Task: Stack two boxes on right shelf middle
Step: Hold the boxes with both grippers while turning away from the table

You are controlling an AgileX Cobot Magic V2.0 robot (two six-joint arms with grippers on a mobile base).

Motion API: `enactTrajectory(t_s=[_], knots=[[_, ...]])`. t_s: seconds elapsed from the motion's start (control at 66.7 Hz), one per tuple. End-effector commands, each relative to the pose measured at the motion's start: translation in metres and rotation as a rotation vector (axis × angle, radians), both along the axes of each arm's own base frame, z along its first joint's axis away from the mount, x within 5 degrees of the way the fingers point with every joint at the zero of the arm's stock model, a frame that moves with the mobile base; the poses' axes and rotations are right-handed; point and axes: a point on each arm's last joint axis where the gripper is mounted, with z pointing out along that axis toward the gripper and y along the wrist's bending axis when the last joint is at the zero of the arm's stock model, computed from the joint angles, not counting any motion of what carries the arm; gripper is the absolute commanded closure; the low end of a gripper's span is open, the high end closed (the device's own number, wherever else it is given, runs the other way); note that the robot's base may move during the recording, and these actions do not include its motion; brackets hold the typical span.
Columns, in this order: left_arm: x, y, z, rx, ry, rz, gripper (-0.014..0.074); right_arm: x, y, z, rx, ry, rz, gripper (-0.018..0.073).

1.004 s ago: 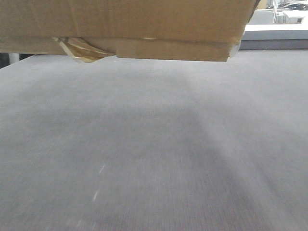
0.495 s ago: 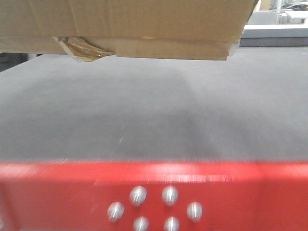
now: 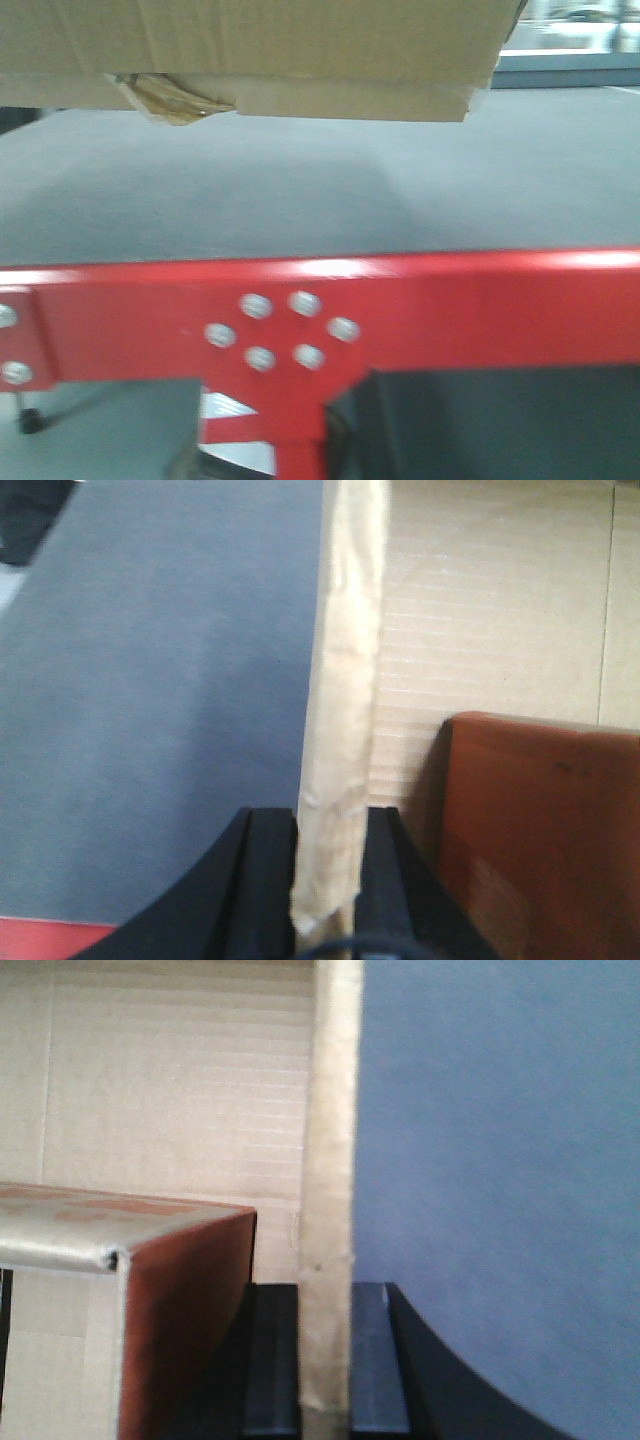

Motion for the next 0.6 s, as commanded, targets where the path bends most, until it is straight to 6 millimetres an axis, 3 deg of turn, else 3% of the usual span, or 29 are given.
enactTrajectory(t_s=[0.0, 0.585], knots=[[-0.0021, 0.0101, 0.0093, 0.044, -0.052, 0.046, 0.0708, -0.0025, -0.0087, 0.0141, -0.031, -0.086, -0.018, 0.0722], [-0.0021, 0.0101, 0.0093, 0.044, -0.052, 0.046, 0.0708, -0.0014, -0.0072, 0.0163, -0.021, -0.112, -0.006, 0.0722]])
